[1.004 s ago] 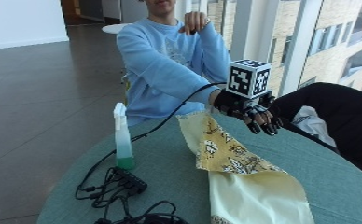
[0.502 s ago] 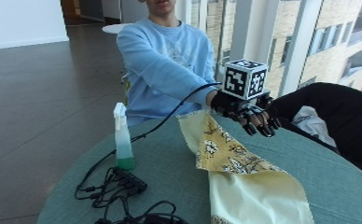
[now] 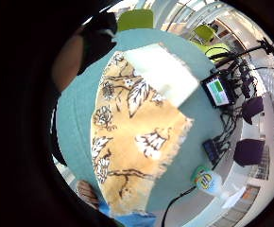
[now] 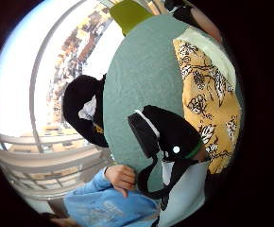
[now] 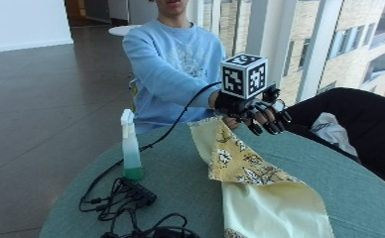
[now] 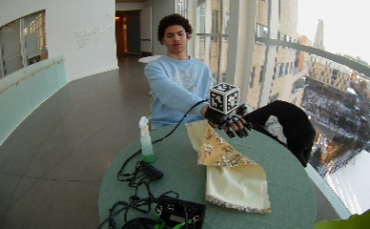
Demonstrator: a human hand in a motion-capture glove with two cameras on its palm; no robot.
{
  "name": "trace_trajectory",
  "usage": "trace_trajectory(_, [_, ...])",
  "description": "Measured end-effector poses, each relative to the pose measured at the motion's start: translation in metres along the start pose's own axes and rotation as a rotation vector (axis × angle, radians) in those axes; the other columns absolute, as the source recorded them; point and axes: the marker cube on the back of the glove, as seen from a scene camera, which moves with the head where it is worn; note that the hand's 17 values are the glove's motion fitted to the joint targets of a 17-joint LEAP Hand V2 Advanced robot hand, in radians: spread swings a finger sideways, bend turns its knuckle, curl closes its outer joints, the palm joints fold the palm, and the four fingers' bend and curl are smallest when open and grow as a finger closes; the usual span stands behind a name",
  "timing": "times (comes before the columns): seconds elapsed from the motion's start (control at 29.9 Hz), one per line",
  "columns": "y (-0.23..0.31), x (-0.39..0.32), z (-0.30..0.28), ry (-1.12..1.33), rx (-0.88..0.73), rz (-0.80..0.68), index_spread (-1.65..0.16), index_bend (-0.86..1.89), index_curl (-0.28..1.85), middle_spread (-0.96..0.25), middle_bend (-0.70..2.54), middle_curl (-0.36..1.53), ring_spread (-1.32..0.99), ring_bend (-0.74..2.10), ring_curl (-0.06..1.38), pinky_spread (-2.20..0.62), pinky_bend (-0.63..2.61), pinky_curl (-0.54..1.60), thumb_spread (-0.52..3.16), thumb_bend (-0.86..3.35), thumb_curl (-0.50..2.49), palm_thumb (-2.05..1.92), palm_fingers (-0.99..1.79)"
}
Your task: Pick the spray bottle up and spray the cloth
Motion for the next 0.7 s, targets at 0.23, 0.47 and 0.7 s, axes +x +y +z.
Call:
trace_trajectory(0.23, [0.059,-0.007,-0.026,-0.041,0.077,-0.114,-0.40,0.15,0.30,-0.05,0.28,0.33,0.01,0.21,0.22,0.21,0.24,0.28,1.15,0.05,0.21,0.51,0.56])
trace_trajectory(0.47, [0.148,-0.005,-0.032,0.027,0.117,-0.160,-0.40,0.16,0.30,-0.05,0.27,0.34,0.01,0.20,0.23,0.21,0.23,0.30,1.15,0.03,0.23,0.54,0.57])
trace_trajectory(0.7, [0.243,0.024,-0.013,0.020,0.112,-0.137,-0.40,0.17,0.31,-0.06,0.26,0.35,0.01,0.18,0.24,0.20,0.21,0.31,1.15,0.00,0.24,0.55,0.58])
